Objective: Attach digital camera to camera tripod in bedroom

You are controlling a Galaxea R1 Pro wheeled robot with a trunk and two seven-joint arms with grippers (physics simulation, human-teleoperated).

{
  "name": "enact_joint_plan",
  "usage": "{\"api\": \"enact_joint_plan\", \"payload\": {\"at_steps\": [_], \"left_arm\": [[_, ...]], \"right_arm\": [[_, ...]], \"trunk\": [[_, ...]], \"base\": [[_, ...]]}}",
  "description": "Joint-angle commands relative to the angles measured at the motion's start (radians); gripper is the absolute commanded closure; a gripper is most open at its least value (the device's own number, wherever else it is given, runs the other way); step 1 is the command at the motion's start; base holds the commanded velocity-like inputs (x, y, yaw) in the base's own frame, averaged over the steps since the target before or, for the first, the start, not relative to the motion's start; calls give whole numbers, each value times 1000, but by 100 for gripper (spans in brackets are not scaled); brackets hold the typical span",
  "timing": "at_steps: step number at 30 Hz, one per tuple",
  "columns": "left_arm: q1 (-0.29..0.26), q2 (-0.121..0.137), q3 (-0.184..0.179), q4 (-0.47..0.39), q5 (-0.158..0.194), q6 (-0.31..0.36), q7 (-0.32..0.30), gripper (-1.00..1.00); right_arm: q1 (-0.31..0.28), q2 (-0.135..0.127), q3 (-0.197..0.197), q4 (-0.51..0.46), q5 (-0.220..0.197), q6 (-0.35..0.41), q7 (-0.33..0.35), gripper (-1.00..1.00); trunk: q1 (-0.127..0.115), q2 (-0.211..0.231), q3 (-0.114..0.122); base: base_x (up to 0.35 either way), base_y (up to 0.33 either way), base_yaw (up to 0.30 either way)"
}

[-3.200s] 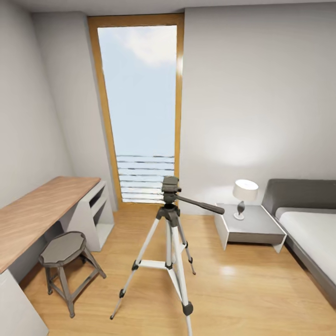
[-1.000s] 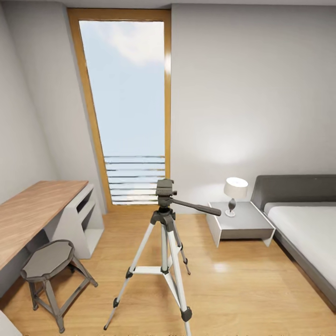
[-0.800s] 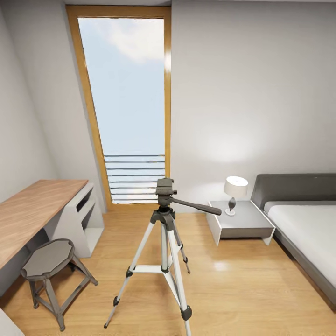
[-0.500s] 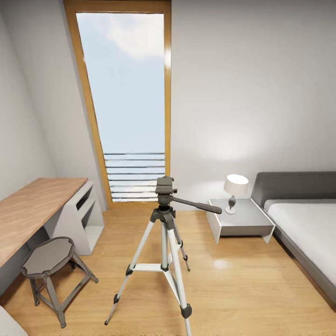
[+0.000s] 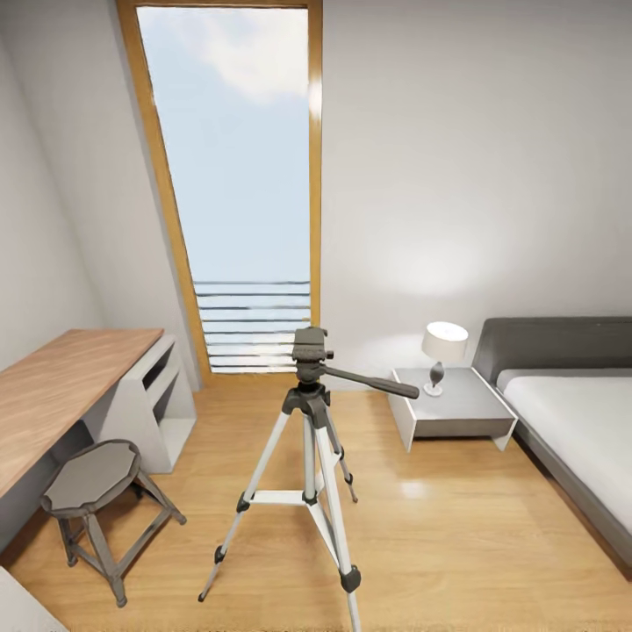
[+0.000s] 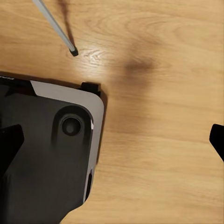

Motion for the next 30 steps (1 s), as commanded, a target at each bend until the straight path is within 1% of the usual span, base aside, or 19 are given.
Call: {"api": "enact_joint_plan", "payload": {"at_steps": [1,30], "left_arm": [[-1,0,-8,0,9,3,-4,100],[-1,1,-8,0,9,3,-4,100]], "right_arm": [[-2,0,-2,3,7,-4,2,-100],[-2,0,-2,3,9,-4,1,-100]], "trunk": [[1,-2,-4],[1,-2,-51]], "base": [[0,0,0],[0,0,0]]}}
